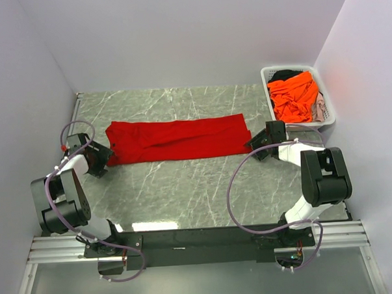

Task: Fold and stack the t-shirts
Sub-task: Fold the tshirt

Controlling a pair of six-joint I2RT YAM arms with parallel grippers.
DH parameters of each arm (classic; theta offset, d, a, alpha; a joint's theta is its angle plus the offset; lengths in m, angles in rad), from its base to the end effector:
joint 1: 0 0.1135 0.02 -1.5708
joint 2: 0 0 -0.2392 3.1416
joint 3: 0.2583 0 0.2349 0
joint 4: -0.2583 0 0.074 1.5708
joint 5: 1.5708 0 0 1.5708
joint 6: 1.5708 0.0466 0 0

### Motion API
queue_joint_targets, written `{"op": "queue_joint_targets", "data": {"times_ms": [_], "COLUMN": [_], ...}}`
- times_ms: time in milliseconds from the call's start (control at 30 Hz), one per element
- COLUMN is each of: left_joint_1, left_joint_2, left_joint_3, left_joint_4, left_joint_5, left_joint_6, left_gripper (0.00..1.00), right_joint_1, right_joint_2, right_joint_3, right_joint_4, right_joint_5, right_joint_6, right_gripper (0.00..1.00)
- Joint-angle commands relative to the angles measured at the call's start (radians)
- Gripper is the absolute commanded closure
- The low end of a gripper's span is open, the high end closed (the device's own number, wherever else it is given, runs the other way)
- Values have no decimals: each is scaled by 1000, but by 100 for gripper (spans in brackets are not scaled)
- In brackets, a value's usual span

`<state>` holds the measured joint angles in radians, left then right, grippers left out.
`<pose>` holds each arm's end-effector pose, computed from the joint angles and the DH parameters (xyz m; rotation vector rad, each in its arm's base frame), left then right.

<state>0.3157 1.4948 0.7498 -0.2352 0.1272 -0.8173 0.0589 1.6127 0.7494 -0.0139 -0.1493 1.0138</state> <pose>0.2646 0.0802 0.1423 -1.3414 2.2020 -0.3537 0.2991 0.0246 0.1266 1.1089 2.2931 0.6339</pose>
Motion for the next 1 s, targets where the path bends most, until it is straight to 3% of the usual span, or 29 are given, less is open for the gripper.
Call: {"op": "queue_joint_targets", "data": {"times_ms": [0,300,400,500,533,633,967], "left_joint_1": [3,5,5,6,8,26,137], "left_joint_2": [10,38,41,35,25,7,-106], "left_joint_3": [5,10,16,29,34,48,-12], "left_joint_4": [43,48,27,-9,-21,-70,-148], "left_joint_5": [14,25,28,5,-6,-40,-109], "left_joint_6": [-6,1,29,70,81,115,116], "left_gripper": [24,40,54,73,84,99,99], "right_joint_1": [-8,-16,-24,-40,-45,-54,-131], "right_joint_2": [26,62,81,88,87,69,-14], "right_joint_3": [16,76,102,111,111,120,160], "right_joint_4": [-3,-55,-81,-109,-107,-146,-276], "right_joint_5": [19,14,8,10,11,27,96], "right_joint_6": [16,-1,-7,-15,-23,-46,-138], "right_gripper": [46,57,70,92,96,100,100]}}
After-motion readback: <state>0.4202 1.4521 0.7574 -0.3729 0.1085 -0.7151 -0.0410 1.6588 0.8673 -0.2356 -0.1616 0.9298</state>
